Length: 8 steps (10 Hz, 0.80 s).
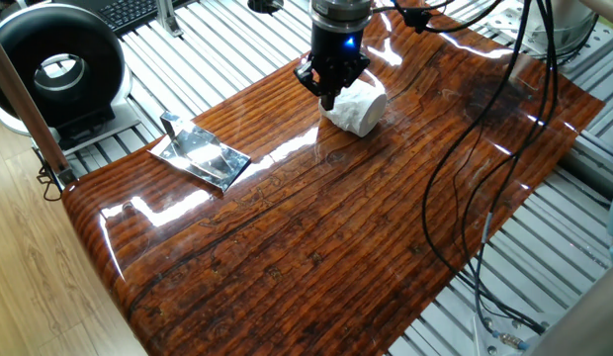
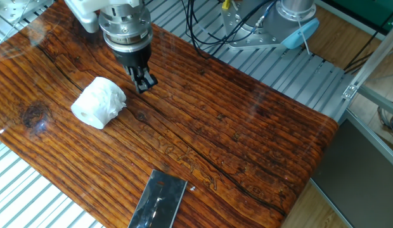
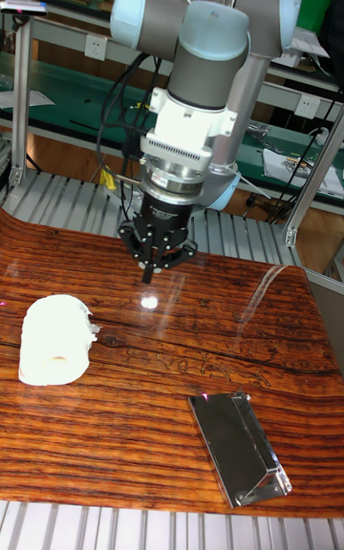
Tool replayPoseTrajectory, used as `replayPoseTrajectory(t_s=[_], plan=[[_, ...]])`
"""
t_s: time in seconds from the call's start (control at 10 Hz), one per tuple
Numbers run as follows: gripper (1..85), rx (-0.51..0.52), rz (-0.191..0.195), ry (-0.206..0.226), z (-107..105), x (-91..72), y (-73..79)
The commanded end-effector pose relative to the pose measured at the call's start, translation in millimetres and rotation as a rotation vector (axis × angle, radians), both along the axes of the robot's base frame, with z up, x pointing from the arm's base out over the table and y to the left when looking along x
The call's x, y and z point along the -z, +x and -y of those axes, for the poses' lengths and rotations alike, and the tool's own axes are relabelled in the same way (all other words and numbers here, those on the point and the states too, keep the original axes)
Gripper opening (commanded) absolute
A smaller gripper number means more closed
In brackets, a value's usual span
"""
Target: Put the toilet paper on its holder
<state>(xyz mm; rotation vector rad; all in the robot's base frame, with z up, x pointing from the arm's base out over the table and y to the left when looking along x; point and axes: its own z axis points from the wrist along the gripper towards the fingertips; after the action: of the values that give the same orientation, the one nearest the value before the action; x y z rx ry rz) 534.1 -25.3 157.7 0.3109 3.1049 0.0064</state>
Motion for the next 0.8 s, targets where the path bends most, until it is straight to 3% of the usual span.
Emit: replayPoseTrajectory(t_s=[0.0, 0.4, 0.6, 0.7], plan=[[15.7, -0.076, -0.003, 0.014, 20, 10.9, 7.5], [22.7, -0.17, 0.002, 0.012, 64, 22.1, 21.2], [35.0, -0.248, -0.038, 0.006, 87, 27.5, 10.8], [37.0, -0.26, -0.04, 0.014, 92, 28.2, 11.0]])
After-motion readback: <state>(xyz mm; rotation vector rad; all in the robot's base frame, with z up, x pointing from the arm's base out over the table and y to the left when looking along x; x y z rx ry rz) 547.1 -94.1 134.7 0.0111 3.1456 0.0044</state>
